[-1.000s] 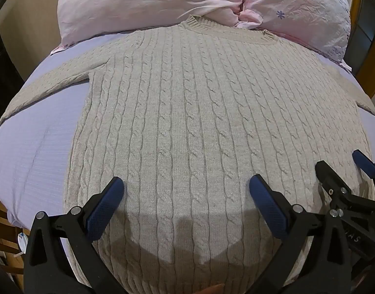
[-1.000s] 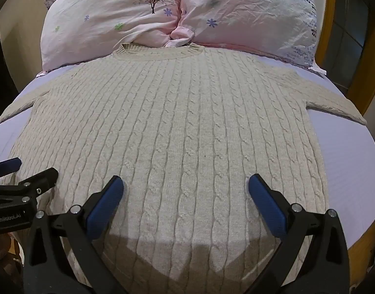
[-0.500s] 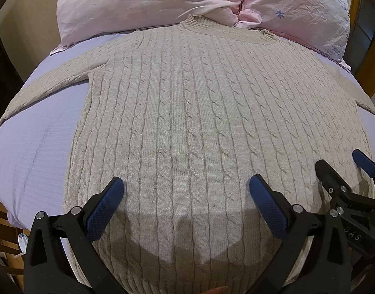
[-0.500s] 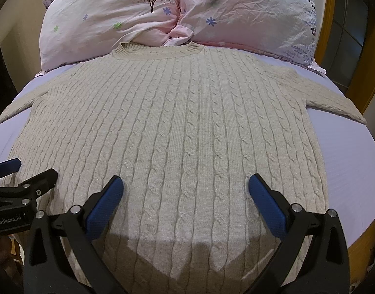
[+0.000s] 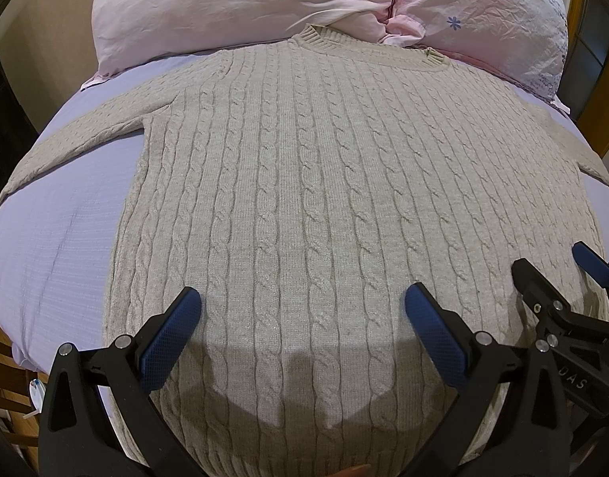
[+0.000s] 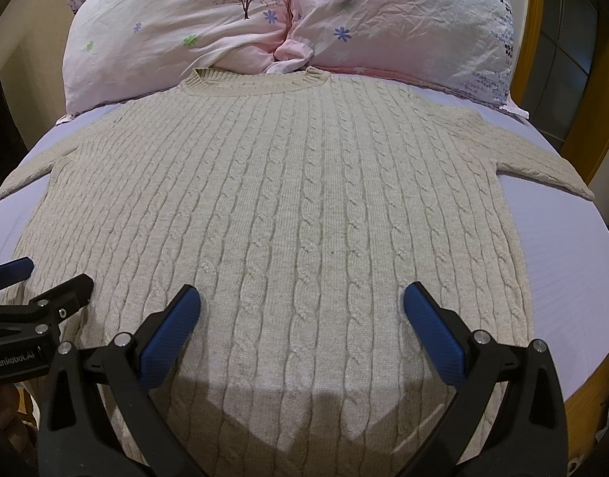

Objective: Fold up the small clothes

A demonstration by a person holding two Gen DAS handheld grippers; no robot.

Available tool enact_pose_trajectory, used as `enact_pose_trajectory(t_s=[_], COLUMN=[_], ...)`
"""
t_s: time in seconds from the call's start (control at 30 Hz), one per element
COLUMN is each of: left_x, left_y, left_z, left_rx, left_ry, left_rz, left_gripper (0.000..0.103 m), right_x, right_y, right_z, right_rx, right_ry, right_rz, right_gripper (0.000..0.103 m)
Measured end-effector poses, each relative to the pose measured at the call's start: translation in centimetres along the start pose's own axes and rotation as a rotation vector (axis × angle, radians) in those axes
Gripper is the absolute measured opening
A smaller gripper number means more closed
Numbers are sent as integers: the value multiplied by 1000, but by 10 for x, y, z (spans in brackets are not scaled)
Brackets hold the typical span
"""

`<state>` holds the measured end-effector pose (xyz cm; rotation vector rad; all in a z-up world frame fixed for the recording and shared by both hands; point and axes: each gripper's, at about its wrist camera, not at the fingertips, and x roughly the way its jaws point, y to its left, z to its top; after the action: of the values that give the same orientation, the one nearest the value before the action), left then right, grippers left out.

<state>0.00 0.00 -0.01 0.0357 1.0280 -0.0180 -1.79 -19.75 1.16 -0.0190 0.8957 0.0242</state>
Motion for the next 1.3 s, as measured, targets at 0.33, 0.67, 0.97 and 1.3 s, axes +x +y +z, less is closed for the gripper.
enact_pose_trajectory(t_s=[0.33,0.67,0.97,1.3], left_x=[0,0,0,0], left_y=[0,0,0,0], left_z=[0,0,0,0], left_rx=[0,0,1,1], left_ry=[0,0,0,4], left_rz=[0,0,0,0], left_gripper=[102,102,102,102], right_x=[0,0,0,0], right_y=[0,-1,-1,-4], right_z=[0,0,1,-2], right_rx=[0,0,0,0], right_ry=[2,3,4,2], right_rz=[0,-1,-1,0], right_gripper=[101,101,101,101])
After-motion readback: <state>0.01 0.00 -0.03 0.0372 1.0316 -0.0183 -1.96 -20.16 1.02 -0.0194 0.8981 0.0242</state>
